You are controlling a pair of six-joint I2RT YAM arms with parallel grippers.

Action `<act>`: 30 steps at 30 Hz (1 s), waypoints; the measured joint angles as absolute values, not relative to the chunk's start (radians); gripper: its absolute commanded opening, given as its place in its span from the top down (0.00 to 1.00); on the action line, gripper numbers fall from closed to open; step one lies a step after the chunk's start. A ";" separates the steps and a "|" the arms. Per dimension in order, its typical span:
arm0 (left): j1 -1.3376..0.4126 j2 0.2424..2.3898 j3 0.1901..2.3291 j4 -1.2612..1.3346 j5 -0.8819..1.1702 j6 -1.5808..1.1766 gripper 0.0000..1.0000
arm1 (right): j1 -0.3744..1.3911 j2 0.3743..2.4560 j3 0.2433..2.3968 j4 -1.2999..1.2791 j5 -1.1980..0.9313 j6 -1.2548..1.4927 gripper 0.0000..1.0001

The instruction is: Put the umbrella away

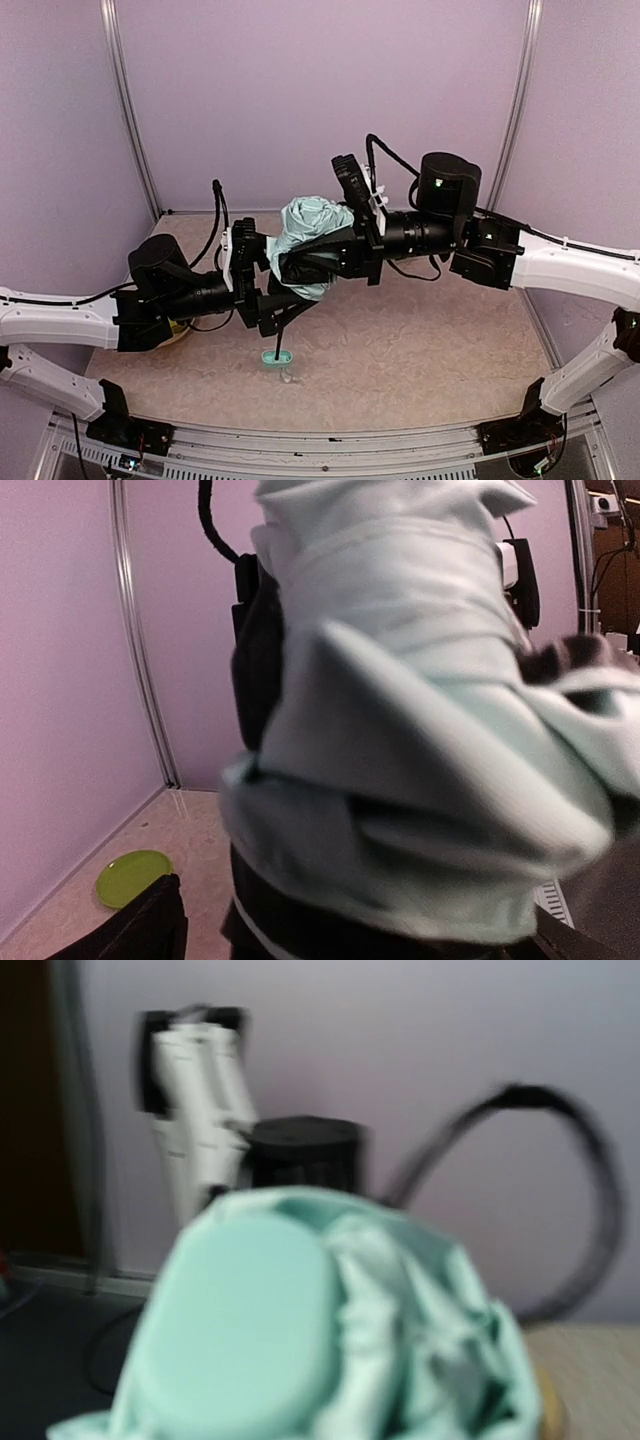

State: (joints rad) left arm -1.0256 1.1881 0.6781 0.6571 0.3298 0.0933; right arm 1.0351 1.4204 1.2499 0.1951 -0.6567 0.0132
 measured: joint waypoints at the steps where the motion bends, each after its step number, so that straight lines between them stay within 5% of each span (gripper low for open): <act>1: -1.022 1.173 0.659 0.638 0.299 0.096 0.01 | 1.028 1.412 1.250 0.176 -0.638 0.014 1.00; 8: -0.997 1.009 0.496 0.560 0.121 0.097 0.01 | 0.899 1.320 1.292 -0.065 -0.342 -0.003 1.00; 20: -0.965 0.875 0.511 0.482 0.017 0.124 0.01 | 0.828 1.318 1.624 -0.324 0.019 -0.096 1.00; 26: -0.965 0.894 0.518 0.477 0.018 0.124 0.01 | 0.766 1.190 1.025 0.063 -0.042 -0.060 1.00; 30: -0.965 0.907 0.529 0.470 0.019 0.125 0.01 | 0.738 1.327 0.615 0.317 -0.048 0.027 1.00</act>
